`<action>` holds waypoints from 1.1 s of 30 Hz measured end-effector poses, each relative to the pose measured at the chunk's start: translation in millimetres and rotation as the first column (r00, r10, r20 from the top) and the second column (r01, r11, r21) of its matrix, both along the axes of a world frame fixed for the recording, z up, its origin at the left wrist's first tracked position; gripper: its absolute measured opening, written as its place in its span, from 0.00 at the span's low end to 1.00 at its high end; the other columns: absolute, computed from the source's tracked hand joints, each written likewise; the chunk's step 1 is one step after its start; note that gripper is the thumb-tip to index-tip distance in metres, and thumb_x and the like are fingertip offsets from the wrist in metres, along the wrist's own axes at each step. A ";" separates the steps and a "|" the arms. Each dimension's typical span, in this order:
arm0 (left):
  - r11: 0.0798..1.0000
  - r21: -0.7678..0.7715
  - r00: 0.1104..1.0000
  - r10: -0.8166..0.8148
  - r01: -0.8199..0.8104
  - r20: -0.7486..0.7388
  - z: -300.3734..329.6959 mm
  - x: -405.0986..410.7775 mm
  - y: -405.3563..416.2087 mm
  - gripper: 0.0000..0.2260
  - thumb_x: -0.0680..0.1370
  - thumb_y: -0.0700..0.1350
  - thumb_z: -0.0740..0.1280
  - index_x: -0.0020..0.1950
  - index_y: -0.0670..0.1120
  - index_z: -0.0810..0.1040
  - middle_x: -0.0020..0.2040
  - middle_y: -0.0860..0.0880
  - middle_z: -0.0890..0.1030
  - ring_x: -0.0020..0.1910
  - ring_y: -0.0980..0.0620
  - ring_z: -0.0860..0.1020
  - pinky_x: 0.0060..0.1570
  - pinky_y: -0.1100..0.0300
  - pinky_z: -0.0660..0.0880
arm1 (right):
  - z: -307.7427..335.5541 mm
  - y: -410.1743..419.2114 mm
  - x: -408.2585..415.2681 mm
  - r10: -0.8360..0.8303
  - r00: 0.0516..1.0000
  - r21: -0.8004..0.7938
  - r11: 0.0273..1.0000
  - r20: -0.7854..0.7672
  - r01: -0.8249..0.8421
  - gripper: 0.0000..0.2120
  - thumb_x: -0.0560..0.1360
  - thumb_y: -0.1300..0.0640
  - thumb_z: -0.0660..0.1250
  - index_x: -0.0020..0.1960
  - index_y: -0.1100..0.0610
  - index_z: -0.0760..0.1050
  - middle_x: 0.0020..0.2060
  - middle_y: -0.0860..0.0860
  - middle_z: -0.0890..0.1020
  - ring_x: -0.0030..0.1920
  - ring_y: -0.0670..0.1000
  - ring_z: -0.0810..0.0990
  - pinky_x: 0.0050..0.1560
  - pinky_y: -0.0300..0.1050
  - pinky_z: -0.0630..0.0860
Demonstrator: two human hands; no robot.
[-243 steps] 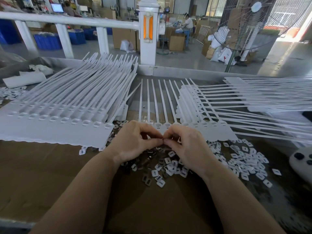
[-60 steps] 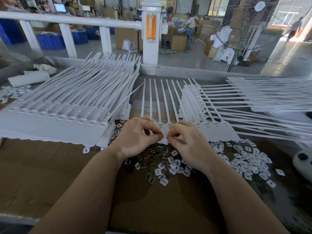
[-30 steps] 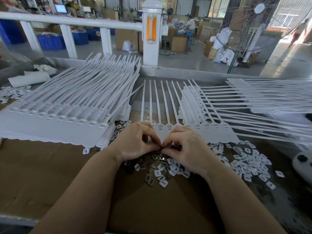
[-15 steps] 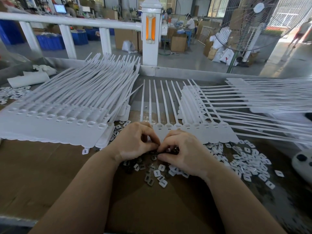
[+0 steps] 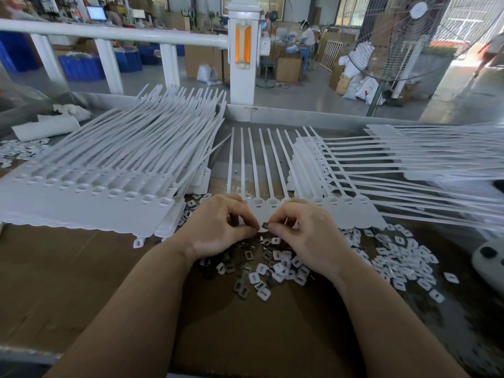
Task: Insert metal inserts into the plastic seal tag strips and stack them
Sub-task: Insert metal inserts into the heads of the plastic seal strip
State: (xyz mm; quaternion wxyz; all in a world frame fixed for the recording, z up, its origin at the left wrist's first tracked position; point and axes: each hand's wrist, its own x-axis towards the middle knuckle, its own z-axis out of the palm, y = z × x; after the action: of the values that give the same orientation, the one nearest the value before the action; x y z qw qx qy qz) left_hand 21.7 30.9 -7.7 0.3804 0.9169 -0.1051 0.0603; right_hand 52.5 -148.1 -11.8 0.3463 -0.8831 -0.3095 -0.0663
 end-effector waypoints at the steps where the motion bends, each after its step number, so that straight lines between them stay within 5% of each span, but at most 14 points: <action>1: 1.000 -0.002 1.000 0.007 -0.007 0.001 0.0 0.0 0.0 0.05 0.70 0.44 0.73 0.38 0.54 0.83 0.41 0.57 0.77 0.40 0.58 0.75 0.39 0.71 0.69 | -0.5 -0.2 0.9 -0.023 1.000 0.008 1.000 -0.007 0.023 0.03 0.74 0.57 0.68 0.41 0.53 0.79 0.40 0.45 0.77 0.43 0.44 0.74 0.45 0.34 0.68; 12: 0.984 -0.161 0.991 0.089 -0.072 0.102 -0.3 -0.9 -5.9 0.04 0.69 0.45 0.73 0.39 0.55 0.83 0.41 0.56 0.78 0.40 0.62 0.74 0.42 0.69 0.70 | -0.6 1.0 2.6 -0.036 0.995 0.026 0.999 -0.089 0.039 0.04 0.77 0.56 0.64 0.46 0.53 0.78 0.44 0.47 0.79 0.47 0.45 0.75 0.49 0.38 0.71; 18: 0.975 -0.218 0.984 0.083 -0.047 0.158 -1.7 2.0 -11.3 0.04 0.68 0.45 0.74 0.38 0.54 0.83 0.37 0.60 0.80 0.38 0.61 0.76 0.41 0.69 0.72 | 0.2 1.6 2.6 -0.021 0.997 0.043 0.999 -0.073 0.024 0.05 0.76 0.54 0.65 0.46 0.54 0.79 0.41 0.46 0.79 0.43 0.42 0.74 0.43 0.30 0.68; 33: 0.962 -0.257 0.987 0.122 -0.092 0.107 -2.2 3.0 -13.4 0.03 0.71 0.47 0.72 0.38 0.54 0.79 0.40 0.61 0.79 0.39 0.60 0.75 0.37 0.68 0.73 | 3.0 2.9 0.7 0.000 0.993 0.253 0.967 -0.118 0.030 0.04 0.75 0.55 0.67 0.42 0.54 0.79 0.32 0.43 0.78 0.36 0.38 0.75 0.39 0.28 0.70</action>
State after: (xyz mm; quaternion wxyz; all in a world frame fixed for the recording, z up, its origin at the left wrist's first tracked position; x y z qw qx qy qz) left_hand 24.6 17.5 -9.9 0.4823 0.8604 -0.0697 0.1492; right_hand 53.2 -145.3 -8.8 0.4739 -0.8360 -0.2707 -0.0562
